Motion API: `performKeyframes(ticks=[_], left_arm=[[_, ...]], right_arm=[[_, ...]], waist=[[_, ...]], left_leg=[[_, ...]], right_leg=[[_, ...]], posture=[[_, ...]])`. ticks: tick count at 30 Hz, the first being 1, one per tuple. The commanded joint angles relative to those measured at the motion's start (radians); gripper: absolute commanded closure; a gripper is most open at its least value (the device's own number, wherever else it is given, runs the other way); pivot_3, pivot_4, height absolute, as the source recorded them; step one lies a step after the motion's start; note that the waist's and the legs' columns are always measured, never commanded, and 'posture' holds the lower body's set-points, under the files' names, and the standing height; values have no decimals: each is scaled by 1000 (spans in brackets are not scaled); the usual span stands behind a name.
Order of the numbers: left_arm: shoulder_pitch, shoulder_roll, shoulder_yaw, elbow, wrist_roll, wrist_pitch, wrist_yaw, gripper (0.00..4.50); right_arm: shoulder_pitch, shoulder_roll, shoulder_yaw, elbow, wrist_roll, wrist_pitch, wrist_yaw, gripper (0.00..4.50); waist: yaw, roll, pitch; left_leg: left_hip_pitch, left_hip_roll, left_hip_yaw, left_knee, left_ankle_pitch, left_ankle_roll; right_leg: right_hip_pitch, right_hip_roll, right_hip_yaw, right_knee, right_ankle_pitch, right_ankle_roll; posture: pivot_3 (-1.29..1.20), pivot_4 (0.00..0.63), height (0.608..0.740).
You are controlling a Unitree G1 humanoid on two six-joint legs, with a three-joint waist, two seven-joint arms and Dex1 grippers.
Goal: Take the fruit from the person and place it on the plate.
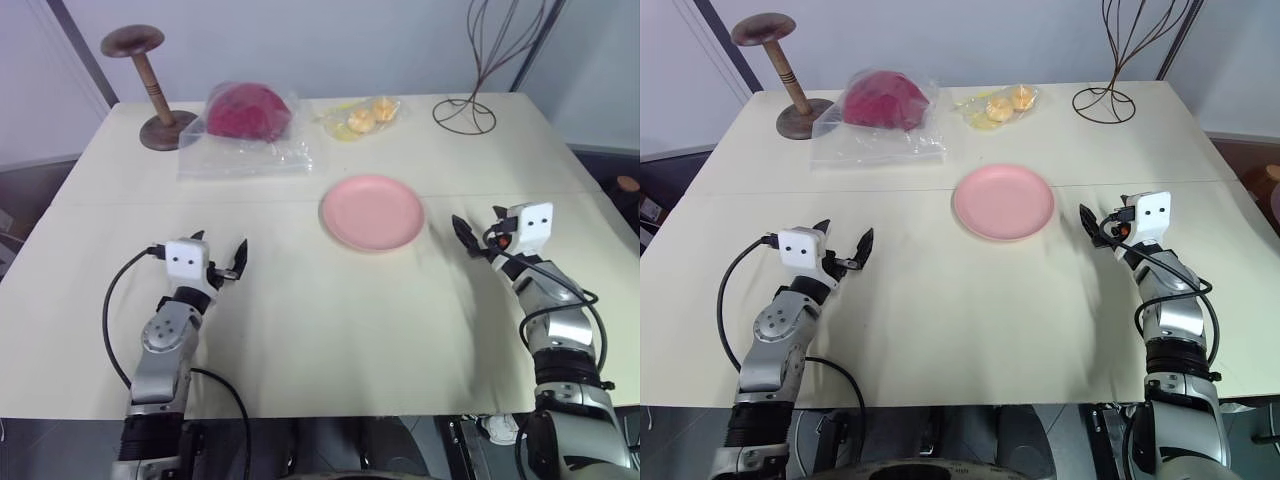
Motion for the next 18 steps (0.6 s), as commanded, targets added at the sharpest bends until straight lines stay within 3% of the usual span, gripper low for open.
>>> performKeyframes(ticks=[1, 18], left_arm=[[-16, 12, 11, -29, -6, -12, 0, 0], [-30, 29, 18, -29, -10, -11, -2, 0]], right_arm=[[-14, -4, -9, -14, 2, -25, -4, 27], [-18, 2, -7, -14, 1, -28, -13, 27]], waist=[[0, 0, 0], [0, 0, 0]], left_leg=[[0, 0, 0, 0, 0, 0], [0, 0, 0, 0, 0, 0]], right_leg=[[0, 0, 0, 0, 0, 0], [0, 0, 0, 0, 0, 0]], posture=[[0, 150, 740], [0, 150, 740]])
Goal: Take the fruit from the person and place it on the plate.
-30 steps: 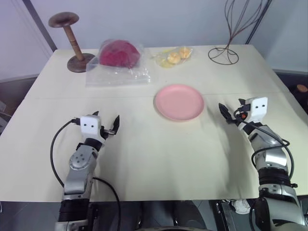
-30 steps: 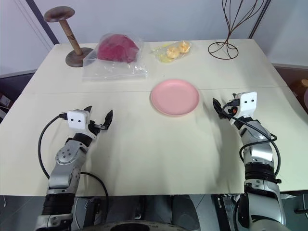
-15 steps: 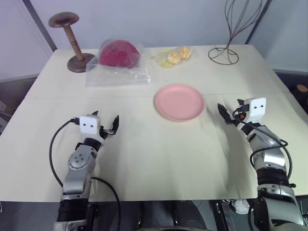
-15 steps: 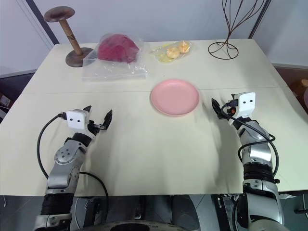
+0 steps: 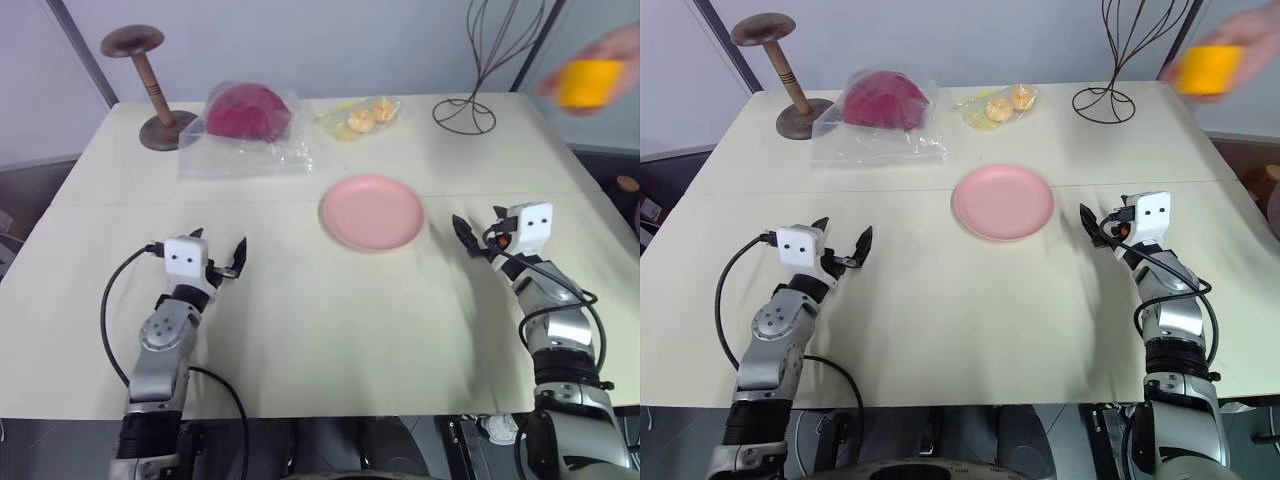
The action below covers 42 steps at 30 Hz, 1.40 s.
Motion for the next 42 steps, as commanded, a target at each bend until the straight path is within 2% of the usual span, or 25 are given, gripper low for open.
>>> performKeyframes(ticks=[1, 8, 12, 21, 25, 28, 32, 34, 42], left_arm=[[-21, 17, 20, -28, -7, -11, -2, 0], [-31, 38, 19, -20, -13, -10, -16, 0], [-64, 89, 19, -70, -88, 51, -111, 0], [-168, 385, 21, -324, -461, 447, -462, 0], [-163, 477, 53, -381, -602, 576, -535, 0], [-175, 501, 76, -367, -626, 596, -540, 0], [-185, 520, 102, -353, -661, 619, -557, 0], [-194, 523, 104, -349, -666, 623, -560, 0], [-222, 505, 74, -335, -645, 614, -550, 0]], right_arm=[[-19, -1, -7, -13, 1, -27, -5, 27], [-23, 3, -4, -11, -1, -30, -8, 27], [-21, 3, -4, -7, -1, -34, -6, 27], [-21, -3, -2, -8, -1, -32, 0, 27], [-3, -6, -6, -48, 3, -21, -3, 27], [32, -13, -15, -144, 18, 18, -11, 27], [80, -45, -66, -483, 207, 236, 23, 27], [72, -59, -82, -571, 266, 312, 17, 27], [-44, -39, -70, -614, 302, 389, -52, 27]], waist=[[0, 0, 0], [0, 0, 0], [0, 0, 0], [-7, 0, 0], [-9, 1, 1], [-6, 1, 1], [-2, 3, 2], [-2, 3, 3], [-3, 1, 5]], left_leg=[[0, 0, 0, 0, 0, 0], [0, 0, 0, 0, 0, 0], [0, 0, 0, 0, 0, 0], [-1, 0, 0, 0, 1, -1], [-1, 1, 0, -1, 1, -1], [-1, 1, 0, -1, 0, -1], [-1, 1, -1, -1, 0, 0], [-1, 1, -1, -1, -2, 3], [-1, 1, -1, -1, -2, 3]], right_leg=[[0, 0, 0, 0, 0, 0], [0, 0, 0, 0, 0, 0], [0, 0, 0, 0, 0, 0], [-1, 0, 0, 0, 0, 0], [-2, 1, 0, 0, 0, 0], [-1, 1, 0, 0, 0, 0], [-1, 1, 0, 0, 0, 0], [-2, 0, 0, 0, 0, 0], [-2, 1, 0, 0, 0, 0]], posture=[[0, 150, 740], [0, 150, 740], [0, 150, 740], [0, 150, 740], [0, 150, 740], [0, 150, 740], [0, 150, 740], [0, 150, 740], [0, 150, 740]])
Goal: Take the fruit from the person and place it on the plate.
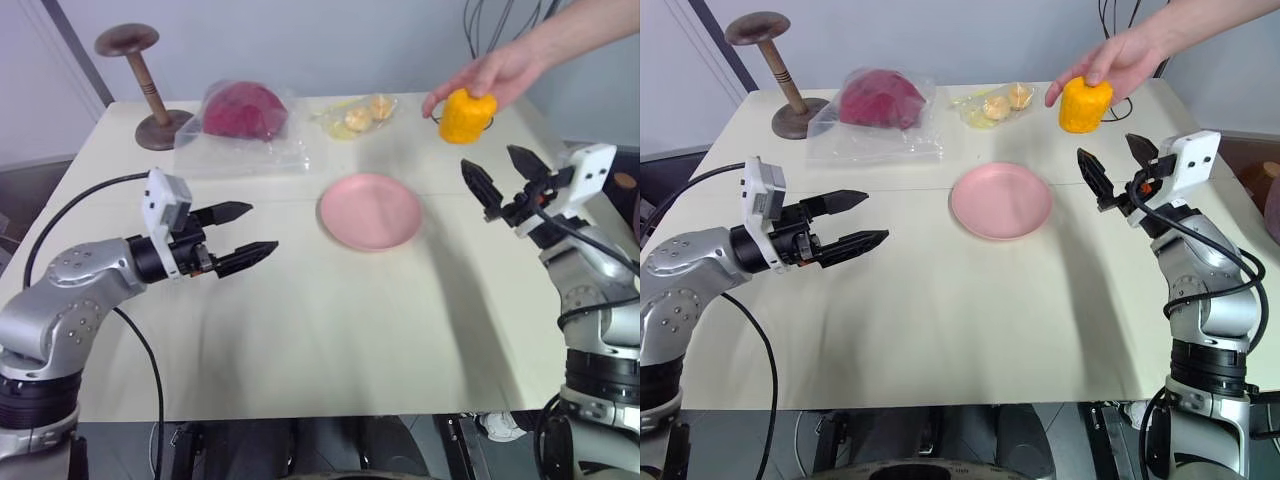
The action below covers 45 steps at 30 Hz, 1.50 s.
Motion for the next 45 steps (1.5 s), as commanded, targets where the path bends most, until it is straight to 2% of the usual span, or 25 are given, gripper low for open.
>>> performKeyframes(ticks=[1, 14, 17, 19, 20, 30, 39, 40, 45], left_arm=[[-9, -6, 1, -17, 5, -16, 4, 0], [45, -15, 25, -69, 8, -20, 51, 0], [53, -14, 33, -74, 5, -21, 57, 0], [53, -13, 35, -73, 6, -22, 58, 0], [53, -12, 35, -73, 6, -23, 58, 0], [84, -8, 12, -2, 78, -67, 52, 0], [153, 0, -35, 10, 201, -112, 51, 0], [157, -5, -36, 5, 206, -115, 54, 0], [170, -32, -32, -38, 215, -116, 83, 0]], right_arm=[[-66, 15, -3, -22, 21, 9, -24, 27], [-178, 37, 23, 93, -3, -13, -3, 27], [-181, 42, 17, 94, 6, -13, 5, 908], [-180, 40, 18, 90, 6, -10, 12, 1844], [-179, 39, 19, 86, 7, -8, 16, 1993], [-171, 66, 115, 86, -42, 10, 29, 1993], [-256, 175, 206, 345, -169, -61, -16, 1993], [-267, 189, 214, 375, -181, -73, -15, 1993], [-317, 237, 231, 510, -221, -117, -15, 1993]], waist=[[0, 0, 0], [0, 0, 1], [0, 0, 1], [-1, 0, 1], [-1, 0, 1], [-4, 0, 1], [-2, 0, 1], [-3, 1, 1], [-6, 1, 1]], left_leg=[[0, 0, 0, 0, 0, 0], [-2, 0, 0, 0, 0, 0], [-2, 0, 0, 0, 0, 0], [-2, 0, 0, 0, 0, 0], [-2, 0, 0, 0, 0, 0], [-2, 0, 1, -1, 0, 0], [-2, 0, 1, -1, 1, -1], [-2, 0, 1, -1, 3, -6], [-2, 0, 1, -1, 4, -6]], right_leg=[[0, 0, 0, 0, 0, 0], [-2, -1, 0, 0, 0, 0], [-2, -1, 0, 0, 0, 0], [-2, -1, 0, 0, 0, 0], [-2, -1, 0, 0, 0, 0], [-3, 0, 0, 0, 0, 0], [-4, -1, 1, 1, 0, 0], [-5, -1, 1, 1, 0, 0], [-5, -1, 1, 1, 0, 0]], posture=[[0, 150, 740], [0, 150, 740], [0, 150, 740], [0, 150, 740], [0, 150, 740], [0, 150, 740], [0, 150, 740], [0, 150, 740], [0, 150, 740]])
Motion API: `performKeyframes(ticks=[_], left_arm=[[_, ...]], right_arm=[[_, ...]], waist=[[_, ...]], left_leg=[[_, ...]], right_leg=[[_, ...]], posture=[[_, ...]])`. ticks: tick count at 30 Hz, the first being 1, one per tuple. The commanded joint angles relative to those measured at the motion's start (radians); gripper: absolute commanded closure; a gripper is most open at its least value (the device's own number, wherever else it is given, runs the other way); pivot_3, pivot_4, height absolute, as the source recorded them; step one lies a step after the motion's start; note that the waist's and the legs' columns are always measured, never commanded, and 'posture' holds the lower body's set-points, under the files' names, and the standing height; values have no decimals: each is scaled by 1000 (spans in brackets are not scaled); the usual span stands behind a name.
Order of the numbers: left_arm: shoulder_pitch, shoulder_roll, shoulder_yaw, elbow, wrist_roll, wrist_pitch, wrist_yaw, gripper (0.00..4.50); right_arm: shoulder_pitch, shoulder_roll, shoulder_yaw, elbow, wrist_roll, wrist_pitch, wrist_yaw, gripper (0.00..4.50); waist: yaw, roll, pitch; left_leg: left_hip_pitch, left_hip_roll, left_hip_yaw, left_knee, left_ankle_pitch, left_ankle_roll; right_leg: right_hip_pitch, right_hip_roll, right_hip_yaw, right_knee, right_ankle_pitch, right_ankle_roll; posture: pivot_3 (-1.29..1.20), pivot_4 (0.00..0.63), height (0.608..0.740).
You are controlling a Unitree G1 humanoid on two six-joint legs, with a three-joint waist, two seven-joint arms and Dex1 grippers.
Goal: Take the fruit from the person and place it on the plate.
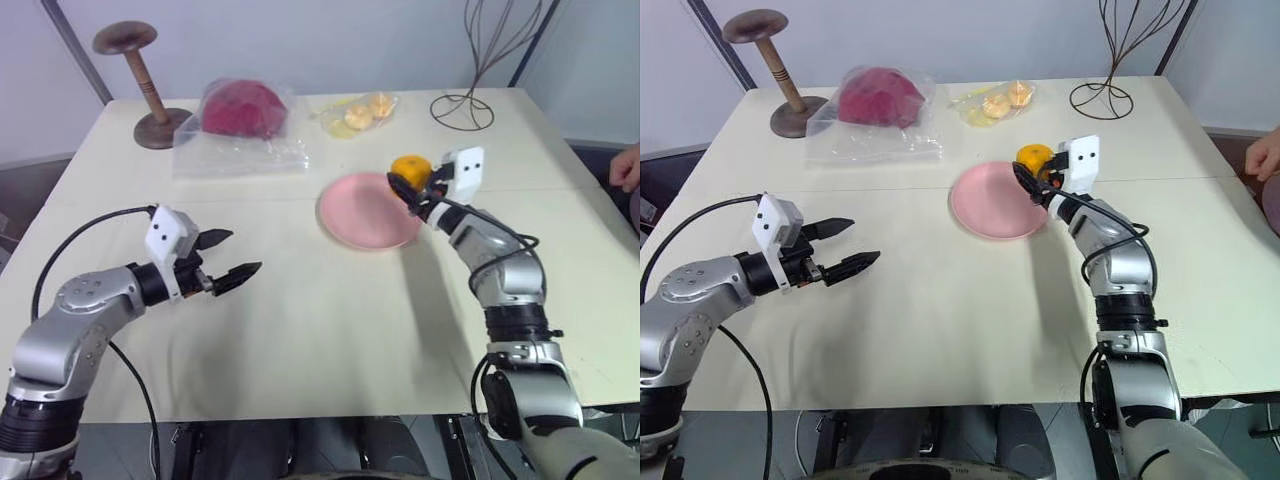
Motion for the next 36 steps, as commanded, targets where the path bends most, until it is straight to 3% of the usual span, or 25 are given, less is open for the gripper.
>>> performKeyframes(ticks=[1, 6, 10, 11, 21, 29, 36], left_arm=[[1, -12, 7, -57, 12, -22, 24, 0], [3, -17, 11, -89, -3, -7, 38, 0], [-2, -26, 17, -97, -12, -4, 49, 0], [-3, -27, 18, -97, -14, -3, 50, 0], [-41, -60, 34, -66, -4, -27, 81, 0], [-89, -129, 77, 25, 60, -106, 185, 0], [-88, -195, 63, 69, 85, -139, 232, 0]], right_arm=[[-46, 21, 1, 56, -23, -50, 2, 1993], [-64, 33, 11, 138, -52, -79, 16, 1993], [-66, 34, 2, 158, -64, -93, 4, 114], [-65, 35, -1, 160, -63, -95, 4, 42], [-66, 13, -21, 45, -34, -71, 12, 42], [-51, -109, -92, -133, -5, 3, 13, 42], [76, -214, -163, -119, -27, -65, 21, 42]], waist=[[0, 0, 0], [1, 0, 0], [-1, 0, 0], [-1, 0, 0], [-1, 0, 0], [4, 0, 0], [8, 0, 0]], left_leg=[[0, 0, 0, 0, 0, 0], [0, 0, 0, 0, 0, 0], [0, 0, 0, 0, 0, 0], [0, 0, 0, 0, 0, 0], [0, 0, 0, 0, 0, 0], [0, 0, 0, 1, 0, 0], [0, 0, 0, 1, 0, 0]], right_leg=[[0, 0, 0, 0, 0, 0], [0, 0, 0, 0, 0, 0], [0, 0, 0, 0, 0, 0], [0, 0, 0, 0, 0, 0], [0, 0, 0, 1, 0, 0], [0, 0, 0, 0, 0, 0], [1, 0, 0, 0, 0, 0]], posture=[[0, 150, 740], [0, 150, 740], [0, 150, 740], [0, 150, 740], [0, 150, 740], [0, 150, 740], [0, 150, 740]])
